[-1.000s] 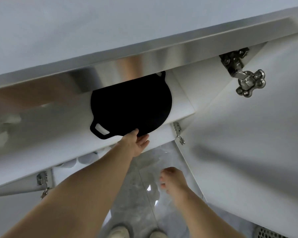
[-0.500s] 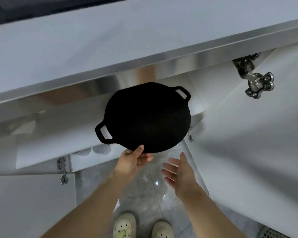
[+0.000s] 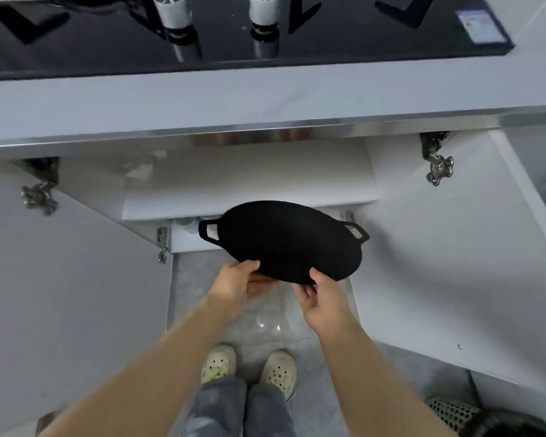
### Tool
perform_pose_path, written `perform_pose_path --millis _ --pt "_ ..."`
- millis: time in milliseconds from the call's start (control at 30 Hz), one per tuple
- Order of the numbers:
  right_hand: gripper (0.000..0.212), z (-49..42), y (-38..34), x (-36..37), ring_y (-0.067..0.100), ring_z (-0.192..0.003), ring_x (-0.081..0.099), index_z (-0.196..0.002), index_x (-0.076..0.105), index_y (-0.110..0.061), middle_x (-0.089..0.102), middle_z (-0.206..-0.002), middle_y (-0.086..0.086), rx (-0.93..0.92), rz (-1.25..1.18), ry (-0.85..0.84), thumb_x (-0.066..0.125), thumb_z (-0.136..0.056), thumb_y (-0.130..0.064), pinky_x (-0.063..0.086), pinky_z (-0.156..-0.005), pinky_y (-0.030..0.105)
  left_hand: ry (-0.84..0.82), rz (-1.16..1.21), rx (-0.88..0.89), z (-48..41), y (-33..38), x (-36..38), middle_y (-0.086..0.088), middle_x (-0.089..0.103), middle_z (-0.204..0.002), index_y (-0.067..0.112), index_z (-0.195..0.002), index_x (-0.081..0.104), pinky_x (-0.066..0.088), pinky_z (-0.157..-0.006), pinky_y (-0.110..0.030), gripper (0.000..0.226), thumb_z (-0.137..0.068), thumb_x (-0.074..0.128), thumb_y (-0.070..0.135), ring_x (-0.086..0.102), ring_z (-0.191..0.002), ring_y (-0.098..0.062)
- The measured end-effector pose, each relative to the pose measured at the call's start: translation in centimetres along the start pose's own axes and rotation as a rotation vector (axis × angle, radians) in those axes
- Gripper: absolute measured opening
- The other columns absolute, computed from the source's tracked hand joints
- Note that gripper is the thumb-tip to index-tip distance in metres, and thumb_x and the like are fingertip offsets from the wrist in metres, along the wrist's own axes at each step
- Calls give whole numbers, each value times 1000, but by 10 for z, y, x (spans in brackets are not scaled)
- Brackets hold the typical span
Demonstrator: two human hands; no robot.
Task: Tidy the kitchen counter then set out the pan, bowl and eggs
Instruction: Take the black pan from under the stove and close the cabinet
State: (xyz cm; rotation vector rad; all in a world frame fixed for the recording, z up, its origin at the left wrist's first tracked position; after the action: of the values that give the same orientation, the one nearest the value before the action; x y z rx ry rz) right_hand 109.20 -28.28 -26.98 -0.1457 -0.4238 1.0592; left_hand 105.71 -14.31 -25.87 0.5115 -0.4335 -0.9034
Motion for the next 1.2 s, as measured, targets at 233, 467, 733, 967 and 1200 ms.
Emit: perform_pose_path --millis 233,467,733,967,1200 --pt "35 78 31 9 28 -95 61 -126 50 3 58 -119 21 -62 75 61 51 -91 5 50 -81 37 137 316 -16 74 2 -31 -18 60 -87 -2 -104 47 52 -75 -39 15 -96 34 -2 61 -78 -29" --pt "12 176 70 42 23 -74 61 -94 56 -3 60 -86 13 -255 87 4 50 -89 7 52 -68 33 85 394 125 152 24 -89 -20 63 -94 -1 -98 49 58 -68 -33 13 -97 36 0 65 -80 -28" --pt "17 269 111 72 20 -69 62 -80 60 -6 63 -79 9 -529 -39 -51 49 -85 6 56 -47 21 -55 428 267 243 64 -137 -20 63 -97 -5 -114 47 58 -51 -25 23 -96 33 -3 65 -79 -26" --pt "20 346 135 107 21 -71 64 -79 62 -11 67 -79 5 -772 -114 -141 50 -85 3 53 -49 20 -160 409 460 316 109 -176 -11 68 -87 5 -94 56 58 -54 -26 25 -95 33 -4 70 -70 -20" --pt "20 369 142 193 11 -57 67 -78 63 -12 68 -78 3 -756 -6 -345 51 -87 2 57 -59 29 -133 527 627 321 172 -227 -10 68 -92 6 -97 55 59 -57 -28 25 -94 33 -4 68 -79 -20"
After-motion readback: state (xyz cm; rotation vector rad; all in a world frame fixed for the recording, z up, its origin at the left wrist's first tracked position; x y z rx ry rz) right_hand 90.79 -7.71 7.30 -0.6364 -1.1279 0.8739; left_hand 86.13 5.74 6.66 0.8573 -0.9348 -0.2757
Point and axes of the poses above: each hand's wrist, its own z-axis away from the middle knuckle, its own x-axis out of the palm, y = z × x, the point moved 7 cm from there along -z, towards the middle knuckle
